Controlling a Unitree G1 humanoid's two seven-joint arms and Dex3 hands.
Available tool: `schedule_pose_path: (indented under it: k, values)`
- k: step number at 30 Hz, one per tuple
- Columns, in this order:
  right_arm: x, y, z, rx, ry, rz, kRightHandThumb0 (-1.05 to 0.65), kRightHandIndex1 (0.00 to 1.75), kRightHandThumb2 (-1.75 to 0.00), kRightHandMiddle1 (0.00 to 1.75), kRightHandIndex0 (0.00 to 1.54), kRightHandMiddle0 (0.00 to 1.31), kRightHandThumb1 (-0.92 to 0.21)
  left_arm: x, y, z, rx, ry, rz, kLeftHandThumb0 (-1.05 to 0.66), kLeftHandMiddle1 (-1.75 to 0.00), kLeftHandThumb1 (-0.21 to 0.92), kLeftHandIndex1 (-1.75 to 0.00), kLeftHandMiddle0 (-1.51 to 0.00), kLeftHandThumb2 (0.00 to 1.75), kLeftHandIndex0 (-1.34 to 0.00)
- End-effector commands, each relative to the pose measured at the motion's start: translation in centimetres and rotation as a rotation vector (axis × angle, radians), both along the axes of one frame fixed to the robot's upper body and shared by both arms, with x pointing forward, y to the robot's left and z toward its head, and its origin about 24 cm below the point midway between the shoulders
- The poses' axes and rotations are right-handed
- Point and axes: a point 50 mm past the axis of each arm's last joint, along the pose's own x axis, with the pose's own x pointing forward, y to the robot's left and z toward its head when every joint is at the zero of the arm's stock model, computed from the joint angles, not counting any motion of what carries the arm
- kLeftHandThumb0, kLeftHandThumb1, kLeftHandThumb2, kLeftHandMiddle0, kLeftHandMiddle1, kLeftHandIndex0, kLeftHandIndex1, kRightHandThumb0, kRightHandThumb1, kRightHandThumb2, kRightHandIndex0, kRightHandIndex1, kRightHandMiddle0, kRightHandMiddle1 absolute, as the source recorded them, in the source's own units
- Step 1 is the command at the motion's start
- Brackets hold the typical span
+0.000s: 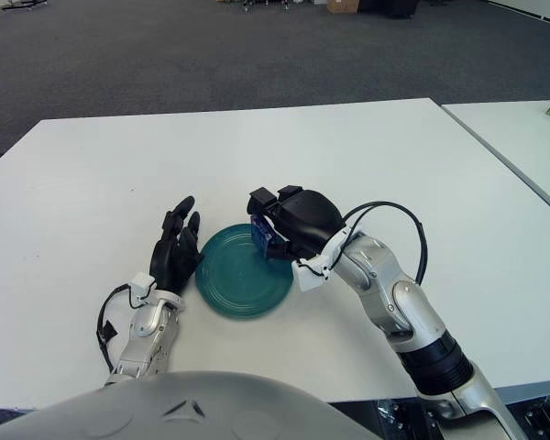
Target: Put the gum into the plate.
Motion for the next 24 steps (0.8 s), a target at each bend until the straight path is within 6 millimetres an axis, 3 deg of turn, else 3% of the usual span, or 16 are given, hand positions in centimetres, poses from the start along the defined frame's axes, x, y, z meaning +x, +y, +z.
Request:
schedule_pose_path:
  k: [1, 13, 24]
  values:
    - [0.19, 0.09, 0.32, -0.01, -0.044, 0.019, -0.81, 0.09, -0.92, 0.62, 0.31, 0.0, -0.92, -0.28, -1.4, 0.09, -0.069, 0.017, 0.027, -0.92, 0.0, 0.92, -0.52, -0.19, 0.94, 0.0]
    - [-0.16, 0.17, 0.09, -0.017, -0.043, 0.027, -0.9, 0.0, -0.95, 0.41, 0.18, 0.0, -0.92, -0.21, -1.4, 0.13, -0.083, 0.019, 0.026, -0.91, 0.0, 0.92, -0.51, -0.19, 0.94, 0.0]
    - [-0.26, 0.26, -0.19, 0.012, -0.038, 0.033, -0.96, 0.01, -1.03, 0.39, 0.19, 0.0, -0.92, -0.16, -1.35, 0.04, -0.096, 0.029, 0.037, -0.9, 0.0, 0.92, -0.52, -0.2, 0.95, 0.0]
